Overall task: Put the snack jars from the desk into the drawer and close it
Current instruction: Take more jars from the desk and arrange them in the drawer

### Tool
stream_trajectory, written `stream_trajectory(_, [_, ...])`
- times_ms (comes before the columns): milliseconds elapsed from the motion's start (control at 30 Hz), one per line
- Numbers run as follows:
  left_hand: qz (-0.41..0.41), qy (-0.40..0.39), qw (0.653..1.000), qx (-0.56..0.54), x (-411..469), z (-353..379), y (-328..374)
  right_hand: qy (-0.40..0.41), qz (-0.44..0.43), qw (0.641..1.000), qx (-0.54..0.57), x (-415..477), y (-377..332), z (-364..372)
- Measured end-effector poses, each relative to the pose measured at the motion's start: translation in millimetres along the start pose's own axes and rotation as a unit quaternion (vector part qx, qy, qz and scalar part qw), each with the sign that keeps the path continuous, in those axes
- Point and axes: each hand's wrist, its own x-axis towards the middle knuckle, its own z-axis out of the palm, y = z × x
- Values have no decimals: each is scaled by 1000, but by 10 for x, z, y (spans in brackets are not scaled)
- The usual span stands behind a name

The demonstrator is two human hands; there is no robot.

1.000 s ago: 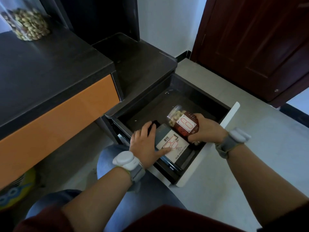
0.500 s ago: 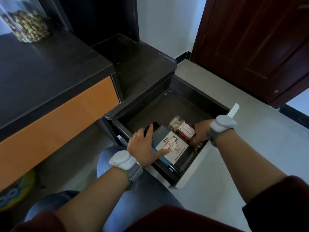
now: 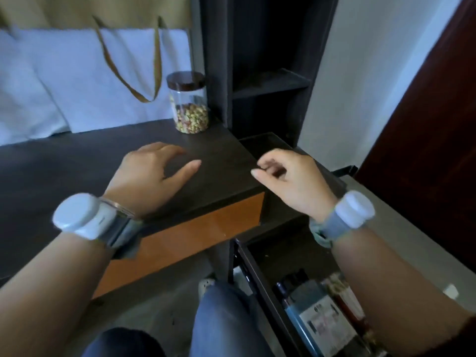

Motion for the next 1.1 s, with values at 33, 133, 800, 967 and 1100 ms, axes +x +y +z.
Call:
stream_trajectory(33, [-54, -38, 997, 34, 35, -9, -165, 24, -22, 999, 28, 236, -144, 119])
stream_trajectory(133, [-193, -149, 962, 121, 56, 137, -628, 30, -8, 997, 70, 984, -424, 545])
stream_trajectory(800, [-201, -184, 944, 188, 92, 438, -929, 63, 187, 962, 191, 2154, -144, 1722])
stream_trajectory(967, [-206, -183, 949, 155, 93, 375, -902, 120, 184, 954, 205, 1952, -251, 1664])
stream_trajectory(1100, [-243, 29, 966, -77, -18, 96, -903, 164, 139, 946, 241, 1571, -552, 1628])
